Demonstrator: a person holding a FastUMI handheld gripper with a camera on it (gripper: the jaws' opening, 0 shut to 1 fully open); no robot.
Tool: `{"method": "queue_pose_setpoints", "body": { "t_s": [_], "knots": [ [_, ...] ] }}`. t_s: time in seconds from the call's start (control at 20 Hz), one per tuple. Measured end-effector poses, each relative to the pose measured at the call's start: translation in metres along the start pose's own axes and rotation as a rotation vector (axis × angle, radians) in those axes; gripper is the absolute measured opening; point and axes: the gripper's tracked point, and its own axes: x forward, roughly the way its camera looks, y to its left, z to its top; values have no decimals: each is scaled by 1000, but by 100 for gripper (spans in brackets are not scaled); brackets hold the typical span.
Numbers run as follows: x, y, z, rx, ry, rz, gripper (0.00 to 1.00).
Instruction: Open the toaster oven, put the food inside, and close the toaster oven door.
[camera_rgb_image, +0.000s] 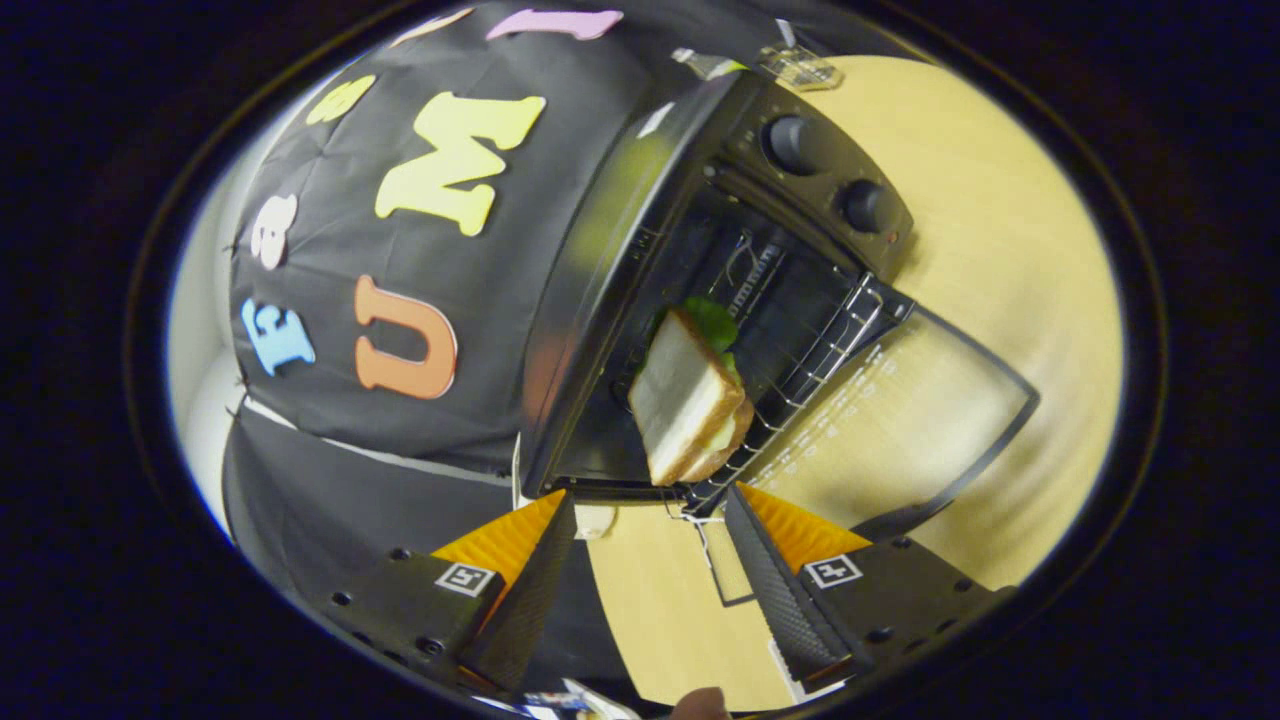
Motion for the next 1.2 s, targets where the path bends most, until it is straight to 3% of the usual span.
{"method": "queue_pose_setpoints", "body": {
  "t_s": [0.3, 0.6, 0.95, 1.2],
  "knots": [
    [-49, -21, -10, -337, 90, -148, 97],
    [-73, -53, -34, -457, 196, -259, 98],
    [-94, -96, -40, -693, 214, -388, 98],
    [-94, -121, -38, -769, 195, -437, 98]
  ]
}}
